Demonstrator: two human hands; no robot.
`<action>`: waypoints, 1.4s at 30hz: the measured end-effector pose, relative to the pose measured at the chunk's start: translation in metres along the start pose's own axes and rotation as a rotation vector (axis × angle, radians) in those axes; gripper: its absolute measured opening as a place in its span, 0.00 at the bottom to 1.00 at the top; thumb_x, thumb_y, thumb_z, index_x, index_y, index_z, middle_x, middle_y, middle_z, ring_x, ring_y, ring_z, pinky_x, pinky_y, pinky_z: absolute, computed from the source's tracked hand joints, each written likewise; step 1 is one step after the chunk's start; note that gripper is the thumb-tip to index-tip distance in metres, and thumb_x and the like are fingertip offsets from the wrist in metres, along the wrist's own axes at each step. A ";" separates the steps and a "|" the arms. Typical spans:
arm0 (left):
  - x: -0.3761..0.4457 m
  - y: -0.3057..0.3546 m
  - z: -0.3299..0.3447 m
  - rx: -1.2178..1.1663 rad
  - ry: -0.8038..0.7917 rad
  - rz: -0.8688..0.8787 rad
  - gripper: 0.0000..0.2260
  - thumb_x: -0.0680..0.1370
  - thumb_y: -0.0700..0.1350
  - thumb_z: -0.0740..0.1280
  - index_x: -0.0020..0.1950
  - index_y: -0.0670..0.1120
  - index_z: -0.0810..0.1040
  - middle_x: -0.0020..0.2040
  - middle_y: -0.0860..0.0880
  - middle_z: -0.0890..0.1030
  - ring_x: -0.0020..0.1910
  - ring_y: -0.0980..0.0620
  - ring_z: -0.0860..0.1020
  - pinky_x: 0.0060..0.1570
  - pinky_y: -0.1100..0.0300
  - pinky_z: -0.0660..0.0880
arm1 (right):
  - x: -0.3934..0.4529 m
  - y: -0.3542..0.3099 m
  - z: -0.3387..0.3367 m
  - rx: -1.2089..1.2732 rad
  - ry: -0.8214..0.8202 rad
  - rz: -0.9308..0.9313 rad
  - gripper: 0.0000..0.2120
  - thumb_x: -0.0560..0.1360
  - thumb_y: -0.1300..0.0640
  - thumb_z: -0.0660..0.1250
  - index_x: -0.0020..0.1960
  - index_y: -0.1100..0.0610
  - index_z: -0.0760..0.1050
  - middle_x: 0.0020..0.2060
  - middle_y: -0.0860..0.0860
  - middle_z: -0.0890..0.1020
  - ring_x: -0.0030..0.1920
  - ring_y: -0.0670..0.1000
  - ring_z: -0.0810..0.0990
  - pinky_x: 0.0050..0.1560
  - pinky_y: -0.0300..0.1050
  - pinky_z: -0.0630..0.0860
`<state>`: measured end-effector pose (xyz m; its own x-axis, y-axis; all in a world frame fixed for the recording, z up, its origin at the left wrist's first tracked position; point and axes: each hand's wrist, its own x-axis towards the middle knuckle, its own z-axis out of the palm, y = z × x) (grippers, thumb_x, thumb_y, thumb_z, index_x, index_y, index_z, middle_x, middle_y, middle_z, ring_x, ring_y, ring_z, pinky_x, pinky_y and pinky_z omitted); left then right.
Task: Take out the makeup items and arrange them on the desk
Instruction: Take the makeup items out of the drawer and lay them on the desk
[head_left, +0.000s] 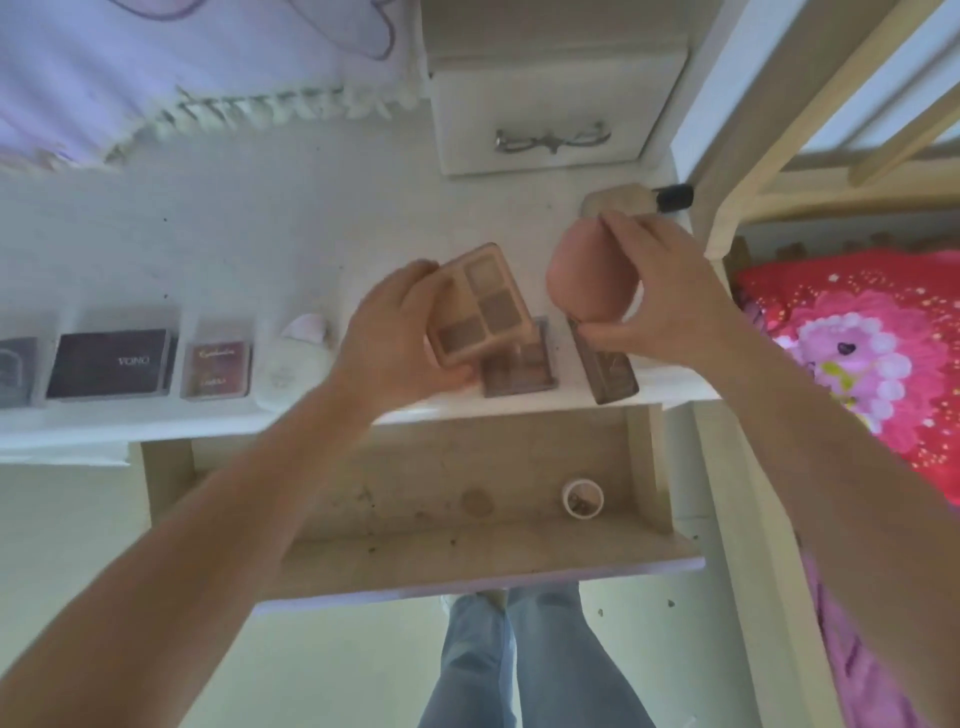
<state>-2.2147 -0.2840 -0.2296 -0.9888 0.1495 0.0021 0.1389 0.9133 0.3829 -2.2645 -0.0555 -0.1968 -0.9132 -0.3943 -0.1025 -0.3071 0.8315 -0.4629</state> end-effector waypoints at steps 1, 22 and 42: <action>0.017 -0.001 -0.005 -0.004 -0.053 -0.015 0.38 0.59 0.54 0.71 0.65 0.36 0.71 0.64 0.39 0.72 0.61 0.40 0.73 0.60 0.54 0.69 | 0.015 0.002 -0.003 -0.024 -0.046 -0.007 0.45 0.63 0.52 0.75 0.73 0.57 0.55 0.68 0.57 0.64 0.67 0.57 0.63 0.63 0.47 0.62; 0.094 -0.050 0.019 0.057 -0.291 -0.034 0.31 0.72 0.42 0.69 0.72 0.38 0.60 0.74 0.40 0.58 0.74 0.44 0.58 0.71 0.54 0.60 | 0.117 0.011 0.028 -0.358 -0.370 -0.135 0.36 0.71 0.57 0.66 0.74 0.56 0.52 0.71 0.57 0.61 0.70 0.57 0.62 0.70 0.52 0.57; -0.218 -0.039 0.146 0.209 0.028 0.076 0.17 0.82 0.55 0.42 0.47 0.52 0.68 0.34 0.50 0.80 0.30 0.48 0.77 0.33 0.63 0.72 | -0.100 0.023 0.207 -0.198 -0.511 0.741 0.31 0.78 0.56 0.59 0.73 0.66 0.48 0.66 0.64 0.68 0.64 0.61 0.70 0.61 0.52 0.70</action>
<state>-1.9962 -0.2974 -0.3796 -0.9758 0.2127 0.0505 0.2184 0.9590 0.1805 -2.1248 -0.0783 -0.3793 -0.6796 0.1801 -0.7111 0.2257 0.9737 0.0309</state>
